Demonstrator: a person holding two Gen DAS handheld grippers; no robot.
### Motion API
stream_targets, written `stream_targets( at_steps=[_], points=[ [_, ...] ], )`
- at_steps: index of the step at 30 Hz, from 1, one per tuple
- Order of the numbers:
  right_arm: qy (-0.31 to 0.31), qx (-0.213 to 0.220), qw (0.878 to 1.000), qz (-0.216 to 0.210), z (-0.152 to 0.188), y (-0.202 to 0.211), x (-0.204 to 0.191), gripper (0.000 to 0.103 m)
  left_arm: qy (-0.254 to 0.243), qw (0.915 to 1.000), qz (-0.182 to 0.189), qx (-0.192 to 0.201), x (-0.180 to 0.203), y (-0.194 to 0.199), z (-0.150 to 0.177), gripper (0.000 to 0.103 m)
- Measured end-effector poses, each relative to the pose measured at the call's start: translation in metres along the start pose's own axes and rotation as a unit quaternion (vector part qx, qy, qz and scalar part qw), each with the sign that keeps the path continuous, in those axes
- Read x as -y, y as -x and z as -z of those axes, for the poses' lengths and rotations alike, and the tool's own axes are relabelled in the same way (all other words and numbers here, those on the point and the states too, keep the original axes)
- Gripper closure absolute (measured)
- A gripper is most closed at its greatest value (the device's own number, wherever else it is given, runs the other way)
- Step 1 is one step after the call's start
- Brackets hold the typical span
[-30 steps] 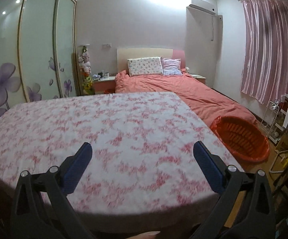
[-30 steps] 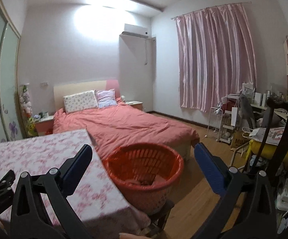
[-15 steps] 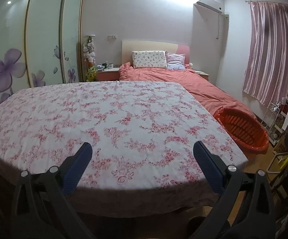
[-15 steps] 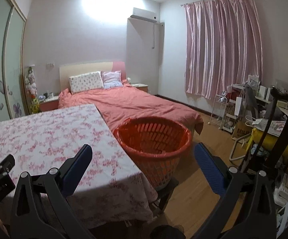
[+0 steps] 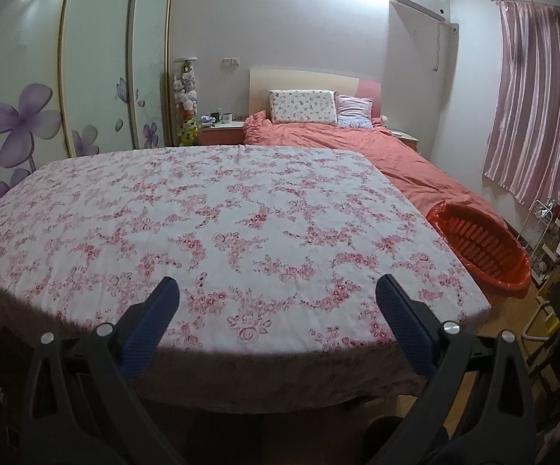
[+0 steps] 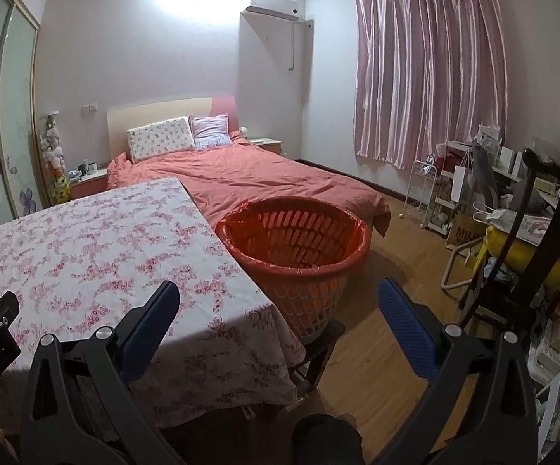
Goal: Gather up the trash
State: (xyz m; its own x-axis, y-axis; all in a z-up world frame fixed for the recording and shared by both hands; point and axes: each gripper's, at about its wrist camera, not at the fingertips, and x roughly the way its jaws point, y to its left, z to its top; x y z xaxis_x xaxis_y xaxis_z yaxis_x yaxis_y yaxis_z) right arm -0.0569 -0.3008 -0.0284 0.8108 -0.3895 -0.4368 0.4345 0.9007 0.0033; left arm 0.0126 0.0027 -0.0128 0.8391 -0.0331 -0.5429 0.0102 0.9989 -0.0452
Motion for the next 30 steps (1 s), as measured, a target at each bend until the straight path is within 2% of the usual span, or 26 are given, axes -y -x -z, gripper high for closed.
stream_targets(
  at_steps=[10, 18, 30],
  points=[
    [-0.003, -0.024, 1.0, -0.002, 0.002, -0.005, 0.0, 0.002, -0.002, 1.0, -0.001, -0.003, 0.0, 0.0, 0.001, 0.004],
    [-0.003, -0.026, 1.0, 0.009, 0.001, -0.004, 0.0, 0.002, -0.009, 0.9999, -0.01, 0.004, 0.002, 0.004, 0.001, 0.004],
    [-0.006, -0.025, 1.0, 0.0, 0.0, -0.001, 0.002, 0.002, -0.018, 0.9996, -0.015, 0.014, 0.008, 0.013, -0.001, 0.004]
  ],
)
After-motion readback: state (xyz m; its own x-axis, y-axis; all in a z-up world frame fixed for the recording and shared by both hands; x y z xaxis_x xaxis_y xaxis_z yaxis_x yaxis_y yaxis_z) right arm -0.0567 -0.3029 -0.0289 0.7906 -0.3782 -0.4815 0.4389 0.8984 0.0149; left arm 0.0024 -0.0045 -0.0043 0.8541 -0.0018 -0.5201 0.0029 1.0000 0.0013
